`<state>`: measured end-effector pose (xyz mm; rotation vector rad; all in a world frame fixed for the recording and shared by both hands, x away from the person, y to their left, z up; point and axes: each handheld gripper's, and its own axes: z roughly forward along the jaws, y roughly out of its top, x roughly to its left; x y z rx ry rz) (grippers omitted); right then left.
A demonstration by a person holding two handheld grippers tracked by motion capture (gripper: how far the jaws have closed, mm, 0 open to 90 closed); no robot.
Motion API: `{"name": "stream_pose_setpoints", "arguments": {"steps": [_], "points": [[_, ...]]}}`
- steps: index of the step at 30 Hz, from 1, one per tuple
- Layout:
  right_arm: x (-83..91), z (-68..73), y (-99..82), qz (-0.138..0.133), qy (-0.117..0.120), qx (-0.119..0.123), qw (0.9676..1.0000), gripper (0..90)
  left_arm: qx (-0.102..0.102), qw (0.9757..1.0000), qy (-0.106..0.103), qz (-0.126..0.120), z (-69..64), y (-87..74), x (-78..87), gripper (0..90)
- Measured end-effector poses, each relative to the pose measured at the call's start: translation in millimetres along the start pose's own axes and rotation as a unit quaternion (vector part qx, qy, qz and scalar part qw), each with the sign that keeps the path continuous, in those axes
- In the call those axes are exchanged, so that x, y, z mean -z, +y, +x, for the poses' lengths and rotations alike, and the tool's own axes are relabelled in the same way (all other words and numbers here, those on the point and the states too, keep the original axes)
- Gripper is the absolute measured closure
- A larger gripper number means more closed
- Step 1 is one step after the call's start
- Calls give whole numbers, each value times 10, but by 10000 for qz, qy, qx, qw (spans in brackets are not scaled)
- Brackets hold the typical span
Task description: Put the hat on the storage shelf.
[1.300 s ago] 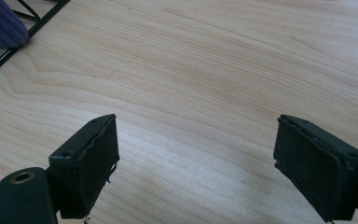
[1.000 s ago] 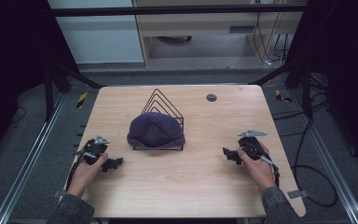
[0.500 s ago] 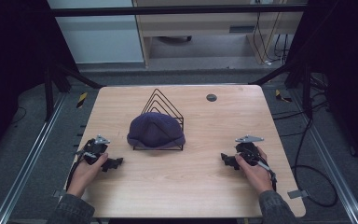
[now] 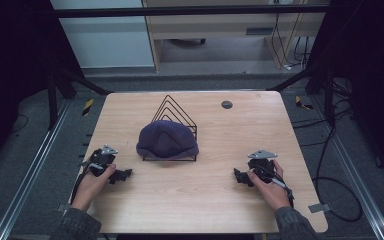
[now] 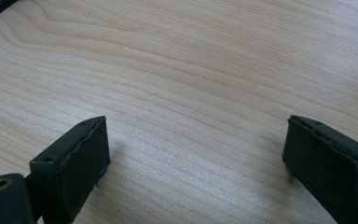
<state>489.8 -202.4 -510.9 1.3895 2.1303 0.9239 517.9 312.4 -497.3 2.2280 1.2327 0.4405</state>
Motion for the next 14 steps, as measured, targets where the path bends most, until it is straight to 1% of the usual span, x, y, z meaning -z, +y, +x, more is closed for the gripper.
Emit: {"name": "stream_pose_setpoints", "arguments": {"steps": [3, 4, 7, 8, 14], "points": [[3, 11, -8, -13, -32, -2, 10000, 74, -1, 10000, 0, 1, 0, 0, 0, 0], [13, 48, -24, -37, -44, -46, 10000, 65, -3, 10000, -4, 3, 1, 2, -1, 0], [16, 66, -33, -42, -85, -12, 10000, 65, -10, 10000, -9, 4, 2, 3, -2, 0], [22, 83, -38, -47, -98, -53, 9999, 65, -8, 10000, -6, -10, 1, -1, -1, 0], [18, 83, -35, -30, -101, -55, 9999, 58, -3, 10000, 2, -17, 0, -3, -1, 0]]}}
